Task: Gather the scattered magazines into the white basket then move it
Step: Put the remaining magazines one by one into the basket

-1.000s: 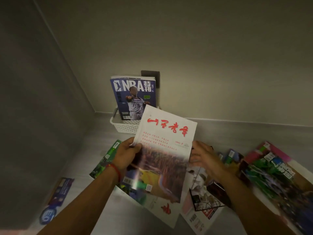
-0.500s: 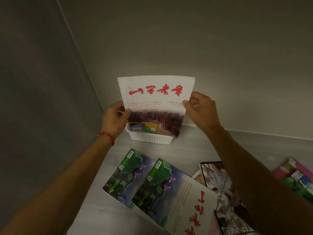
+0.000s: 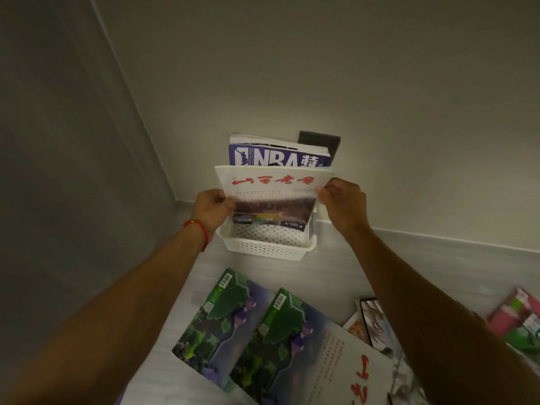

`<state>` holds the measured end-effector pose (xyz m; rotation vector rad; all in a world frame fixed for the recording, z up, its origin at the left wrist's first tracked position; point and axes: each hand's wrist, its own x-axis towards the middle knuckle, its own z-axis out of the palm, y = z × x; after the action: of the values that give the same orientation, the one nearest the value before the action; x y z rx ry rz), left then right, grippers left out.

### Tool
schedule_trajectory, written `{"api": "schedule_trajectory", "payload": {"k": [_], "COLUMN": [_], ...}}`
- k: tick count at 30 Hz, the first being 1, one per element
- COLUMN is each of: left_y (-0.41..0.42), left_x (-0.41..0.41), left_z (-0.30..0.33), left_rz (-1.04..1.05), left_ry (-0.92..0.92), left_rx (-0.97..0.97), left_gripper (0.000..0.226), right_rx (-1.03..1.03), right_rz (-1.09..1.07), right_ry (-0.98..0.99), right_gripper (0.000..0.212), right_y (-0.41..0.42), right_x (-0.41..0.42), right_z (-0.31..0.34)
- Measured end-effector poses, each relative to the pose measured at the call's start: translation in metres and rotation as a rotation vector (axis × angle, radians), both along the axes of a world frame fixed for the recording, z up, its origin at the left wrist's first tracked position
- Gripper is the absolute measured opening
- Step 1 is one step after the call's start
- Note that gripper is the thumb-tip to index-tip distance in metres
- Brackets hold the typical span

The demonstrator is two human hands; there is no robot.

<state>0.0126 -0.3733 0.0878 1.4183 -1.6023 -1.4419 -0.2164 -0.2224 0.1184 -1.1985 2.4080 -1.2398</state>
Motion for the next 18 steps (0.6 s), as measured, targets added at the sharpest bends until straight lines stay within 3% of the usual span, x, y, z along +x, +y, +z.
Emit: {"api": "schedule_trajectory", "payload": {"k": [5, 9, 13, 16, 18], "left_y": [-0.004, 0.001, 0.006, 0.007, 0.021], "left_x": [-0.01, -0.018, -0.021, -0.02, -0.02], "left_z": [-0.007, -0.01, -0.006, -0.004, -0.003], "left_rz": [0.023, 0.03, -0.057, -0.005, 0.003], "left_ry": [0.079, 0.142, 0.068, 0.036, -0.132], "left_rx": [0.113, 0.141, 0.109, 0.162, 0.047], "left_gripper": [0.006, 0.042, 0.038, 0.059, 0.059], "right_rx": [0.075, 0.053, 0.055, 0.139, 0.159], "right_rz": [-0.056, -0.046, 0.058, 0.149, 0.2], "right_ry": [0.012, -0.184, -0.27, -0.19, -0.176], "right_gripper": [0.021, 0.023, 0.039, 0.031, 0.024], "right_y": [-0.008, -0.006, 0.012, 0.048, 0.085], "right_x": [0.003, 0.003, 0.002, -0.003, -0.007], "right_z": [-0.021, -0.026, -0.025, -0.029, -0.039]}}
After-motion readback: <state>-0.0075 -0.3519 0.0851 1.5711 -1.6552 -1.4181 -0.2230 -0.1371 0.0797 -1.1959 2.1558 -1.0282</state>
